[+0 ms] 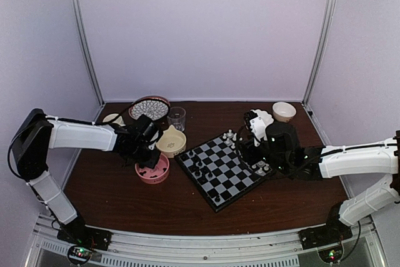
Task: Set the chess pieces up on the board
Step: Pick up the knight from the storage box.
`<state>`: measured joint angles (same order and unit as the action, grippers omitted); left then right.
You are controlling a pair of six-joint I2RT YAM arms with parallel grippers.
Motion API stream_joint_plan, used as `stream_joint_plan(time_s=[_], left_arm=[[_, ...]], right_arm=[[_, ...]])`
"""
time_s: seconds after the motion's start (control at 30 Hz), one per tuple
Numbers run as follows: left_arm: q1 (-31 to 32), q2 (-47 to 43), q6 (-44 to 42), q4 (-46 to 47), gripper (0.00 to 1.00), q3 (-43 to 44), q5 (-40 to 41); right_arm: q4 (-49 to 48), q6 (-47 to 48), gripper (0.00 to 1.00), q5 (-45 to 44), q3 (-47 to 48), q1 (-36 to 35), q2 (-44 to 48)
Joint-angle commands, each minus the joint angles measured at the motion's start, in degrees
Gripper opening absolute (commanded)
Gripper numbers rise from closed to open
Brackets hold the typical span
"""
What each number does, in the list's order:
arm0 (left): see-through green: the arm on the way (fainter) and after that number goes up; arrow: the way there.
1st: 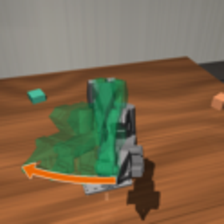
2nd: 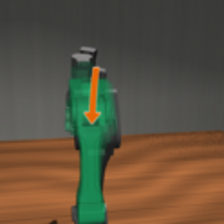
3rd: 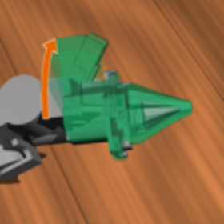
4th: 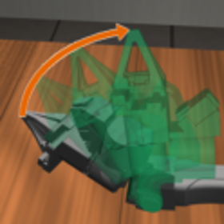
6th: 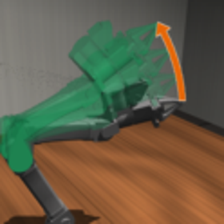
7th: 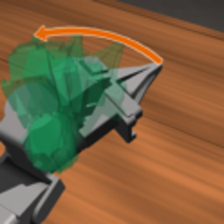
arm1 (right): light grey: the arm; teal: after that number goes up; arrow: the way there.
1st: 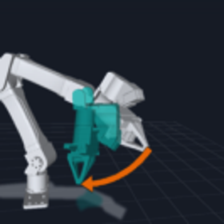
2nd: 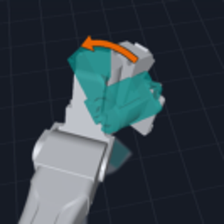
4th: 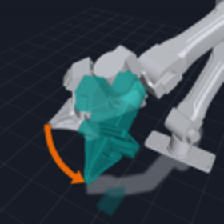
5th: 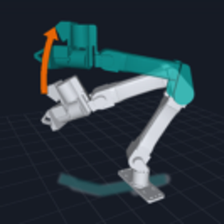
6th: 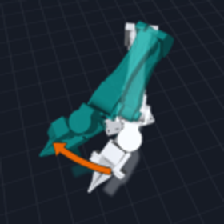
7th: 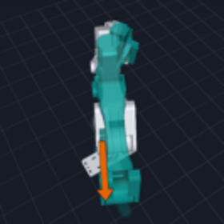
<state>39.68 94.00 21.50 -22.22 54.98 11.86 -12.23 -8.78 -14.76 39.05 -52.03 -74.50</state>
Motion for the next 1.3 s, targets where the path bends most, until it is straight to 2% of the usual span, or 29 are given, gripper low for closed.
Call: stream_joint_plan(time_s=[0.0, 0.23, 0.43, 0.57, 1.13, 1.27], left_arm=[[-0.4, 2.3, 0.4, -1.8, 0.29, 2.5, 4.6], [-1.0, 5.8, -0.9, -2.5, 0.32, 4.4, 6.5], [-1.0, 7.3, -1.1, -3.4, 0.22, 5.4, 2.8], [-1.1, 7.3, -0.9, -3.9, 0.2, 5.5, 1.8], [-1.4, 11.1, 0.7, -8.1, 0.23, 8.3, -0.3], [-1.4, 10.4, 0.7, -7.9, 0.2, 8.0, 0.0]], right_arm=[[0.1, 0.3, 0.52, 0.3, 0.9, 0.3, 0.4], [0.1, 0.3, 0.52, 0.4, 0.9, 0.3, 0.6], [0.1, 0.3, 0.52, 0.2, 0.9, 0.3, 0.6], [0.1, 0.3, 0.52, 0.1, 0.9, 0.3, 0.5], [0.2, 0.3, 0.52, 0.1, 0.9, 0.2, 0.5], [0.1, 0.3, 0.52, 0.1, 0.9, 0.3, 0.6]])
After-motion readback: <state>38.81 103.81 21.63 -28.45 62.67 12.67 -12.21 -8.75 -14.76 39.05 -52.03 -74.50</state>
